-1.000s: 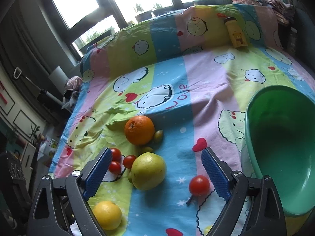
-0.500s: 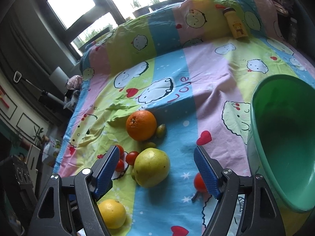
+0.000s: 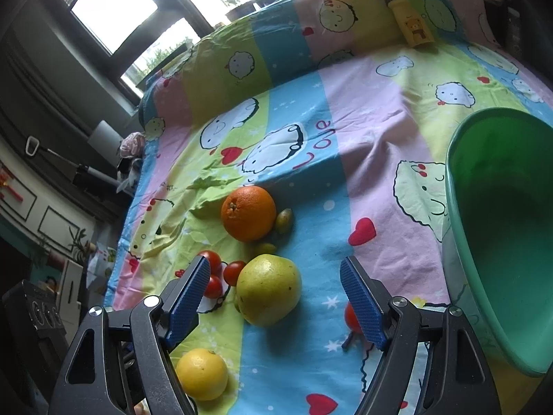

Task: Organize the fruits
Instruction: 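Swing the right tool over the green bowl, then toward the fruit pile, then close the right gripper around the large green-yellow pomelo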

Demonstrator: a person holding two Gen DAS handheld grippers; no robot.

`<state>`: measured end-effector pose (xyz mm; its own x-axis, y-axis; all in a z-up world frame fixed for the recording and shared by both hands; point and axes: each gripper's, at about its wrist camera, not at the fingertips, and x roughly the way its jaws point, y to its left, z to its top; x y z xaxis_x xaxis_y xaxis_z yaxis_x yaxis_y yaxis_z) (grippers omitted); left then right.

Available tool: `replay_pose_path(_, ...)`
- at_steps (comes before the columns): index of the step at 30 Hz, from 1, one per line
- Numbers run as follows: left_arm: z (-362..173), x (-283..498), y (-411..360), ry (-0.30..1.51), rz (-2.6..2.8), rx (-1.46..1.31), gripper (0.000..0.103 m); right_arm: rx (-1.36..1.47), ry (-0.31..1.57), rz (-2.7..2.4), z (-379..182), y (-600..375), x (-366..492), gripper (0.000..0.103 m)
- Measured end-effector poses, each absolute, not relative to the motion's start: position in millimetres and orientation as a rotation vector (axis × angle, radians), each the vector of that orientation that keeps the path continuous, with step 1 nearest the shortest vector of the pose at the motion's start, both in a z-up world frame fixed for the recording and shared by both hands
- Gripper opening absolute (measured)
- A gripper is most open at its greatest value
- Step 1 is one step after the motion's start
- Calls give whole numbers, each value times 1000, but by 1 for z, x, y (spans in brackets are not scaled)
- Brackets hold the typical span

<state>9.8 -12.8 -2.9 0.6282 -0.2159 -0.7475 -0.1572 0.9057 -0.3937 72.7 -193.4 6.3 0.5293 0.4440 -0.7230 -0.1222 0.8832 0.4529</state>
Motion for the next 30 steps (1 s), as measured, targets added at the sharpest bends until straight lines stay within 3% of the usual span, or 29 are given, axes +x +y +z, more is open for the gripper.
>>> replay_pose_path(15,-17,44,-40,1029,-164,-401,66,459,1108,409,-25,-190,104,80)
replay_pose_path(25,-24,58,-51,1046,-211,-376,55,523,1173,479,-40,-189,116,80)
replay_pose_path(30,-26,63,-52,1048,-228,-380,55,523,1197,491,-44,-184,118,68)
